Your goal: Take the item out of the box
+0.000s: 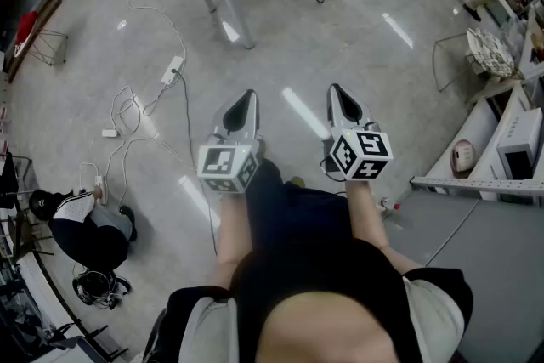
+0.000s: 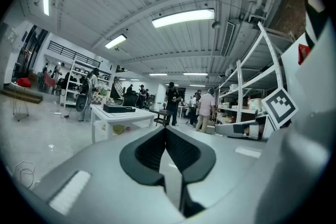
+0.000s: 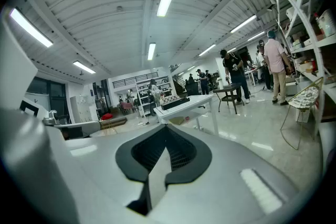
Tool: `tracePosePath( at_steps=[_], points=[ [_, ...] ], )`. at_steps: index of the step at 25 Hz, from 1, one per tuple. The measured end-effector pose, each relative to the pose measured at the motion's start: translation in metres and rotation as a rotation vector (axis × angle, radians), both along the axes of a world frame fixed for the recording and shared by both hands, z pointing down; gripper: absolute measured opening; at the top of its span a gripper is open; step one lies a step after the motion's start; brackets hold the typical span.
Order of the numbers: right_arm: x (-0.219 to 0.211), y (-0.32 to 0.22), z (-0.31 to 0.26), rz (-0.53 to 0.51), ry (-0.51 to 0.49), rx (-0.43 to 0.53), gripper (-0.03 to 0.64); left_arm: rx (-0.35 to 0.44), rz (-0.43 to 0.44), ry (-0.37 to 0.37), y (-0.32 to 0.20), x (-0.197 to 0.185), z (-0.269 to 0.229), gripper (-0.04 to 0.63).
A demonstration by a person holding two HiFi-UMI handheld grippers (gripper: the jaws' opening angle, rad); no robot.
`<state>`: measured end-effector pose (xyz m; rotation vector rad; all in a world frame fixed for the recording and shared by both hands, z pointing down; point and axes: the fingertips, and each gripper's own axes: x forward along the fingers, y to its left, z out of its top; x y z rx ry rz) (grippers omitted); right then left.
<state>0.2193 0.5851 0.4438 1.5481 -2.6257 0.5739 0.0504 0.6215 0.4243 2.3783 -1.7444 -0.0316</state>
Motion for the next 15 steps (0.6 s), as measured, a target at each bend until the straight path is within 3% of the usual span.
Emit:
tracePosePath(
  at_steps=[15],
  points=[
    [0.0029, 0.0034, 0.0036, 0.025, -0.013, -0.012, 0.002, -0.010, 0.013, -0.027, 0.0007, 0.0029, 0.0003, 0.009]
  ],
)
